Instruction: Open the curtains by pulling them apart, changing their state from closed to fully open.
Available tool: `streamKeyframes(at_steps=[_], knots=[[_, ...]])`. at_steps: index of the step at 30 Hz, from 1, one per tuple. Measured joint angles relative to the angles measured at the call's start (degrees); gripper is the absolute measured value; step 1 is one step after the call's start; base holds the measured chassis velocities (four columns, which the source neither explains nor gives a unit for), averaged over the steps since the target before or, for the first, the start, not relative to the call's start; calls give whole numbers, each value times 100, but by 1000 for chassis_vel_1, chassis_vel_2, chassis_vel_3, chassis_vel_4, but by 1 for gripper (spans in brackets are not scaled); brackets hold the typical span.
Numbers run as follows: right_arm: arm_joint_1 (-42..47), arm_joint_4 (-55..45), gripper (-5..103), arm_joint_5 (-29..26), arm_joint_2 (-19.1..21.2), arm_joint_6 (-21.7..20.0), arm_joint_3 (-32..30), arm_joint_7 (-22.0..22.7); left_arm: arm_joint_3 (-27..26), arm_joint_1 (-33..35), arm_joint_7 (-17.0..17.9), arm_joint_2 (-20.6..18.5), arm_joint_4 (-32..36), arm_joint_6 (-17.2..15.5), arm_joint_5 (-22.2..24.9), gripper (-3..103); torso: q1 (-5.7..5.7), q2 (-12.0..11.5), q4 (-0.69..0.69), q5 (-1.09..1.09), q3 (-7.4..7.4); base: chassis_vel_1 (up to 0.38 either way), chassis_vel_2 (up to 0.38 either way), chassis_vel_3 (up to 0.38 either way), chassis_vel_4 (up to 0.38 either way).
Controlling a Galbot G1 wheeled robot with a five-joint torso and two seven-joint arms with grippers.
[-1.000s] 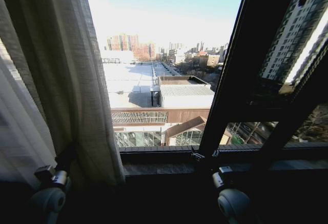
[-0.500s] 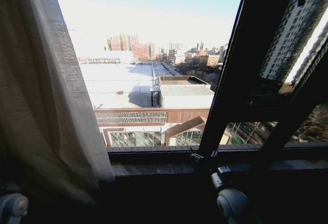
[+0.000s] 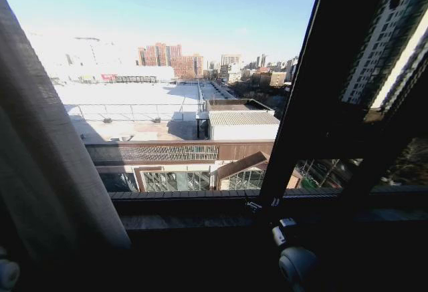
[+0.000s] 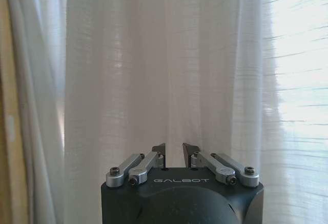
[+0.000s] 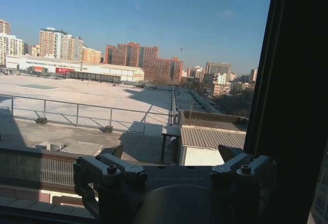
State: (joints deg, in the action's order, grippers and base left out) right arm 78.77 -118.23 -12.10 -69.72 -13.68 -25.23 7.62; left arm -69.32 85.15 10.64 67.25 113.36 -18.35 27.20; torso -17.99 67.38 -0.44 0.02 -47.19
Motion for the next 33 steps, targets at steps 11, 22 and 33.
streamKeyframes(at_steps=[11,22,33], knots=[[17,165,100,122,-147,103,74,-1,617,-167,-926,-196,-212,246,-133,58,0,0,-1,0,0,0,0,0,0],[19,136,100,139,-158,120,8,9,1039,-470,-1738,-777,-701,419,-32,98,0,0,1,-1,0,0,0,0,0],[115,34,100,264,-230,136,29,17,1582,-1147,-1170,-915,-1145,431,44,100,0,0,0,0,0,0,0,0,0]])
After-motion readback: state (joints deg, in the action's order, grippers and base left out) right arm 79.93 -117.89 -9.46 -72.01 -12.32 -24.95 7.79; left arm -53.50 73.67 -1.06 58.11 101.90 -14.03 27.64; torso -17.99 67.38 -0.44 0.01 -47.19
